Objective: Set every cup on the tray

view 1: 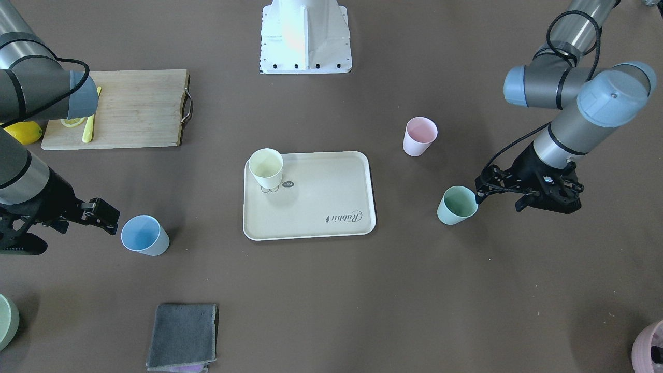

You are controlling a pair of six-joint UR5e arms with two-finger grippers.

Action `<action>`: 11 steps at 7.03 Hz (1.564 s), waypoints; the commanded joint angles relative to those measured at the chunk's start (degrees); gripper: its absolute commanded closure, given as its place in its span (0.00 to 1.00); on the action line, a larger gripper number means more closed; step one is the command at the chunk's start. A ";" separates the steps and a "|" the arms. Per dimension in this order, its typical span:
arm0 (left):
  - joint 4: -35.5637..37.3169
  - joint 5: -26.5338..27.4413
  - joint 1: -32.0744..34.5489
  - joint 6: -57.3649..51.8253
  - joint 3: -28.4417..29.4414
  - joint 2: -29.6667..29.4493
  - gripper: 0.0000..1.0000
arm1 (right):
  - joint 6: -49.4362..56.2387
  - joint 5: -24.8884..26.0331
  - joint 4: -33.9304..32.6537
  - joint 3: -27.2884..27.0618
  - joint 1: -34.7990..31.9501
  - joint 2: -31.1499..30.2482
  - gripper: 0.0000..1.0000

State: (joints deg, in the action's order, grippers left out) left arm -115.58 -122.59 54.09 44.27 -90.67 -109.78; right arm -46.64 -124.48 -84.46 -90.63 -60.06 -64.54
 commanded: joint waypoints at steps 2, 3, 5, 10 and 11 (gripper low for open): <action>-0.35 3.23 -3.20 0.64 0.49 -0.35 0.04 | -0.12 0.03 0.00 -0.08 -0.15 -0.32 0.00; -0.44 3.24 -3.20 0.21 1.10 -0.35 0.26 | -0.38 0.03 0.17 -0.16 -0.15 -0.32 0.00; -0.61 3.24 -3.20 -0.06 1.72 -0.44 0.48 | -1.35 0.03 0.18 -0.51 -0.15 -0.50 0.00; -0.70 3.15 -3.20 -0.06 2.69 -1.32 1.00 | -1.35 0.03 0.18 -0.52 -0.15 -0.59 0.00; -0.61 2.80 -3.03 0.03 2.16 -1.32 1.00 | -1.35 0.03 0.18 -0.52 -0.15 -0.59 0.00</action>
State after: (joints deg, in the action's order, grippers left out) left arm -116.25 -119.51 50.90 44.24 -88.08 -111.07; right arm -47.99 -124.45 -84.29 -91.14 -60.21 -65.13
